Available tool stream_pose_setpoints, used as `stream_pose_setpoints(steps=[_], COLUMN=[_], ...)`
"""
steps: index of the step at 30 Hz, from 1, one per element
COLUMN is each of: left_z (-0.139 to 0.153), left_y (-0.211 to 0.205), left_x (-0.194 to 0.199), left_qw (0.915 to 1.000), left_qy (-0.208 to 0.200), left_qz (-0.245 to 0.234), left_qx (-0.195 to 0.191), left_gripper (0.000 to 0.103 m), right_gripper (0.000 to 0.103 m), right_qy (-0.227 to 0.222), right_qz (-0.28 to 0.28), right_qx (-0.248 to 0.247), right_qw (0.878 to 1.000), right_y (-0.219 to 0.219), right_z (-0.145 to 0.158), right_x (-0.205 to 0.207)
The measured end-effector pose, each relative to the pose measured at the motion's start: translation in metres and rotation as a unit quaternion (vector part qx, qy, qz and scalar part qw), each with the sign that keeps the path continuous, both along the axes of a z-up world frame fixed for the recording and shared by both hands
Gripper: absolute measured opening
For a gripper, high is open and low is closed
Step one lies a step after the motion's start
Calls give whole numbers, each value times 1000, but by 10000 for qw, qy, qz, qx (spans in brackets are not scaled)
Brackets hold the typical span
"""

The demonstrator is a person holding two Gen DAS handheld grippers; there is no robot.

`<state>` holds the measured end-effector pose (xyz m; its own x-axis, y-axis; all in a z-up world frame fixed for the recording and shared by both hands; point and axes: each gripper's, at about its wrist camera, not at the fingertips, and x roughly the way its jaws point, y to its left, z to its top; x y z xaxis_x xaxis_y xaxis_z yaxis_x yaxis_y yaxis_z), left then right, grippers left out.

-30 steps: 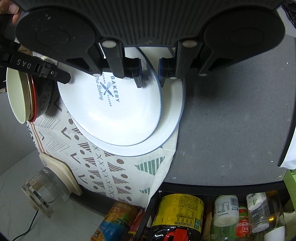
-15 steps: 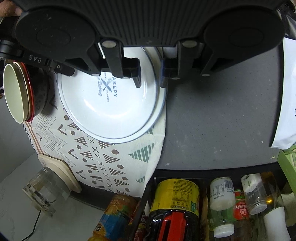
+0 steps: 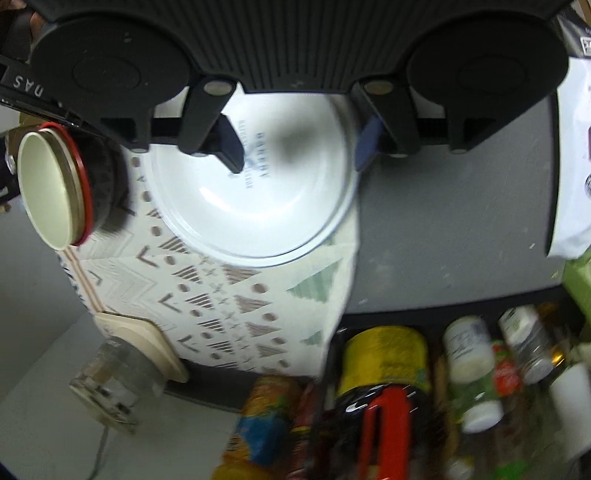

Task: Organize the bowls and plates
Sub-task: 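Move both grippers to the red bowl stack and grasp its rim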

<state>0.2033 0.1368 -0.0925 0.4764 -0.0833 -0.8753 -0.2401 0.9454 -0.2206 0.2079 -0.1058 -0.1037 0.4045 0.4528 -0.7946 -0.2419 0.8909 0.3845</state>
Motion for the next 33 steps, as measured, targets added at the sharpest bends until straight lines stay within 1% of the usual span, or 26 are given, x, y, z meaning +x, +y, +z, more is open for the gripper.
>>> stream_pose_setpoints(steps=[2,4,5,7,9,10,12,21,33], left_z=[6,10,12,16,19,19,22,24,7], left_y=[-9,-20,-25,-37,-49,-56,-68,-120,-160], left_x=[6,11,14,21,28,31,37,62,94], left_qw=[9999,9997,9994,9986,9975,9970,9957,9874,9785], left_qy=[-71,-144,-171,-225,-255,-257,-298,-354,-194], left_qz=[-110,-220,-290,-473,-651,-731,-874,-1540,-2047], left_qx=[-9,-28,-46,-74,-60,-47,-34,-114,-181], left_gripper=[74,81,82,84,85,85,85,86,85], right_gripper=[58,67,69,83,91,93,96,96,96], right_qy=[-90,-165,-216,-301,-376,-405,-411,-507,-404], right_qz=[-99,-262,-323,-467,-638,-735,-936,-1726,-2455], right_qx=[78,148,171,219,226,234,253,292,183], right_qw=[9999,9994,9991,9982,9970,9962,9944,9832,9684], right_y=[-10,-20,-25,-35,-45,-51,-62,-107,-145], right_z=[7,12,15,19,22,23,24,24,12], right_x=[-2,-3,-4,-7,-9,-9,-9,-14,-11])
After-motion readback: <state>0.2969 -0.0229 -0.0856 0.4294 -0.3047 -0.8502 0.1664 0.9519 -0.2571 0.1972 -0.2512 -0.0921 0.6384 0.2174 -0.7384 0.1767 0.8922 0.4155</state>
